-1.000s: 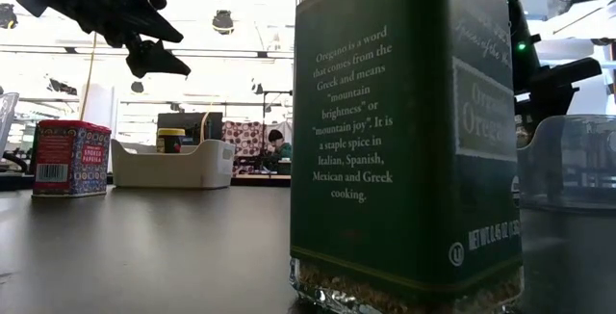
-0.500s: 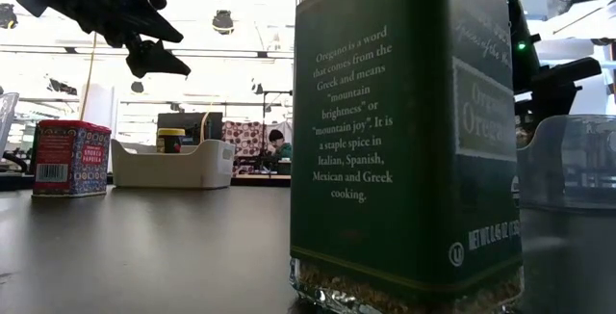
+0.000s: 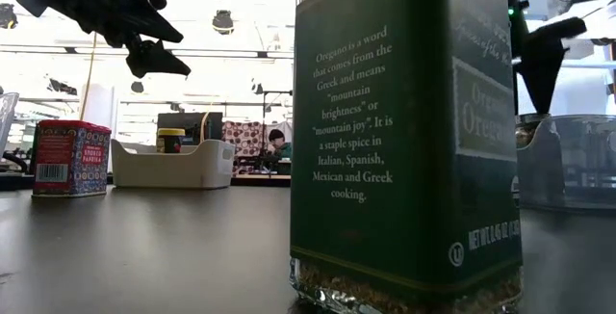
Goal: Sort spices by type
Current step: Put the middle yellow seasoning bottle into the gray bin
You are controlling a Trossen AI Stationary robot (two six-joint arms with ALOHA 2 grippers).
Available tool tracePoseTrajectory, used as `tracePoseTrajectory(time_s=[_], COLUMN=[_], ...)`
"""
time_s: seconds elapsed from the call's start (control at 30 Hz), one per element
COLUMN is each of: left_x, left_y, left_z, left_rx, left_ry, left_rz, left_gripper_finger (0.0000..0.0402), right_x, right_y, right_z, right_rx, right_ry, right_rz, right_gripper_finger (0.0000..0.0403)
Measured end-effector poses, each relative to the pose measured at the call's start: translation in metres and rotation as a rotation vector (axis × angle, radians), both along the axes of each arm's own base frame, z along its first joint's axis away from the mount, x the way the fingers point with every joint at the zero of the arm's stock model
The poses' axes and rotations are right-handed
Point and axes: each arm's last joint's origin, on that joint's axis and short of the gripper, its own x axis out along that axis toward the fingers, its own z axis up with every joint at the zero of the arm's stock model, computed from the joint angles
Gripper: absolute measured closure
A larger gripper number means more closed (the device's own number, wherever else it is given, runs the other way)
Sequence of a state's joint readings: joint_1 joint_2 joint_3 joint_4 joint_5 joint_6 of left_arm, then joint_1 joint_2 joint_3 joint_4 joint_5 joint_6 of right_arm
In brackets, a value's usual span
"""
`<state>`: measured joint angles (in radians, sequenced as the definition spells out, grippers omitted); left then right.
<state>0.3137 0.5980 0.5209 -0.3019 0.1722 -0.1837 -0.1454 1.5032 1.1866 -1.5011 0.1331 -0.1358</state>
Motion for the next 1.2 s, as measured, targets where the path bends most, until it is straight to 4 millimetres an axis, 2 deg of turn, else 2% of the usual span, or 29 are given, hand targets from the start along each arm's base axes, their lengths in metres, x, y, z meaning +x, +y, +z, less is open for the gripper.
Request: tracePoseTrajectory(time_s=[0.33,0.6,0.73,0.9,1.2], left_x=[0.000,0.000,0.000,0.000,0.000], left_y=[0.000,0.000,0.000,0.000,0.000], left_z=[0.000,0.000,0.000,0.001,0.001], left_rx=[0.000,-0.007,-0.026,-0.035,-0.036], left_ry=[0.000,-0.002,-0.004,-0.013,-0.012], left_rz=[0.000,0.003,0.010,0.015,0.015], left_gripper_finger=[0.0069,0.0069,0.0069,0.0069,0.0069], right_x=[0.016,0.019,0.020,0.026,0.030], right_y=[-0.012,-0.012,-0.007,0.006,0.036], right_z=[0.038,0.051,0.064,0.080,0.079], right_rx=[-0.064,-0.099,-0.090,-0.071,-0.136], right_ry=[-0.207,-0.381,-0.559,-0.767,-0.830], right_rz=[-0.199,-0.429,-0.541,-0.602,-0.697], right_gripper_finger=[0.0096,0.0096,0.0097,0.0097,0.0097])
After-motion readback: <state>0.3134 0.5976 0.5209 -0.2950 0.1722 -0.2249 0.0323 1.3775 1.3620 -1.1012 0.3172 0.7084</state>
